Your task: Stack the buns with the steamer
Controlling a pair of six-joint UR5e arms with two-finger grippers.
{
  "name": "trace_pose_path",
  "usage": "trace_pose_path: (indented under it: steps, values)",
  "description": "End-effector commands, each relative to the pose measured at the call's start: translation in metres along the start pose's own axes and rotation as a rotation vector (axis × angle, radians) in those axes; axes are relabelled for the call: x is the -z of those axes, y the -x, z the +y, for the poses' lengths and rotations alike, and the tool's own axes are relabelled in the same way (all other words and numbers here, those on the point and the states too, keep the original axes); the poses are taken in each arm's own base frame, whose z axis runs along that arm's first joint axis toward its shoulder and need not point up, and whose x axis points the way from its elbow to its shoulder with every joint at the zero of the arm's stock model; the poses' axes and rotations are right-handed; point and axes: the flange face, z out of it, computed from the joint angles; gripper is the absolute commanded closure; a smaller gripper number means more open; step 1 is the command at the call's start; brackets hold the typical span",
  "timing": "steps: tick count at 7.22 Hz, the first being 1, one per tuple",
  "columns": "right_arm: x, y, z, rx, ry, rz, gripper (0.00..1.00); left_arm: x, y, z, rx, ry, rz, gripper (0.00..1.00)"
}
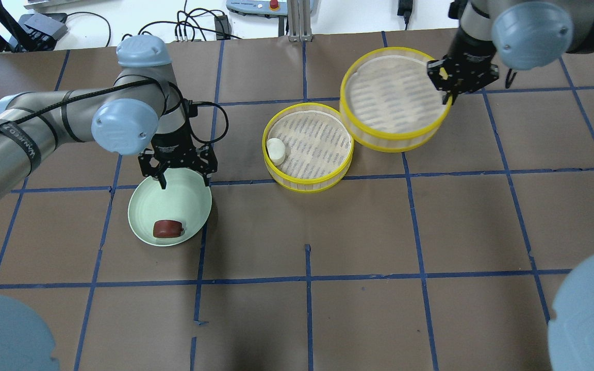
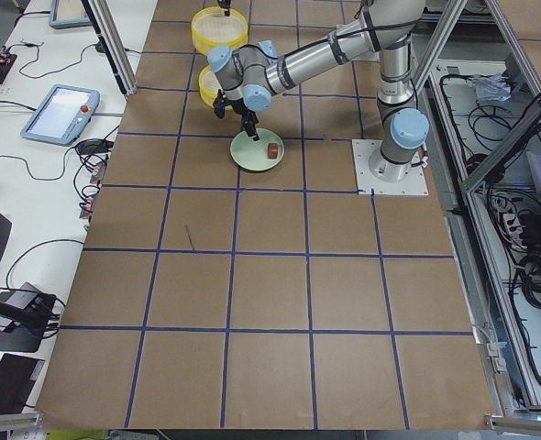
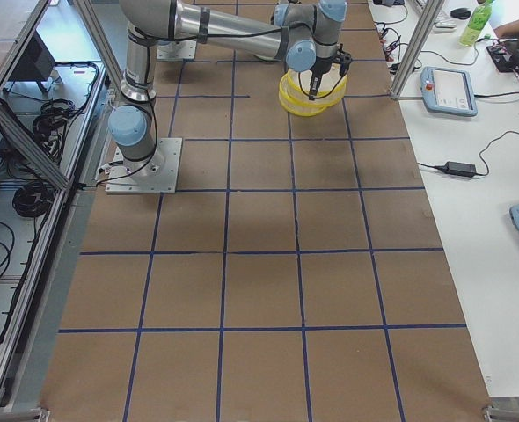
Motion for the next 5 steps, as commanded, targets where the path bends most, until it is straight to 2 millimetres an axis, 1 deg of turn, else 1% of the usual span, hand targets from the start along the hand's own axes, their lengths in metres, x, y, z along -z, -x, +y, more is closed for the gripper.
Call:
trace_pose_path:
  steps: [1,2,3,4,5]
  values:
    - [-0.023,0.046,0.02,-0.067,0.019,0.013,0.95,-0.037,0.003,0.008,-0.02,0.01,0.008,0.11]
    - [-0.037,0.056,0.025,-0.061,0.04,0.018,0.94,-0.046,0.003,0.012,-0.023,0.022,0.004,0.21]
    - [-0.048,0.073,0.035,-0.067,0.066,0.002,0.94,-0.046,0.003,0.012,-0.028,0.023,-0.001,0.41]
    - [-0.053,0.074,0.031,-0.016,0.049,-0.006,0.94,-0.046,0.003,0.012,-0.028,0.027,-0.001,0.63]
    - [-0.057,0.074,0.032,-0.014,0.056,-0.007,0.93,-0.046,0.003,0.012,-0.027,0.028,-0.001,0.89]
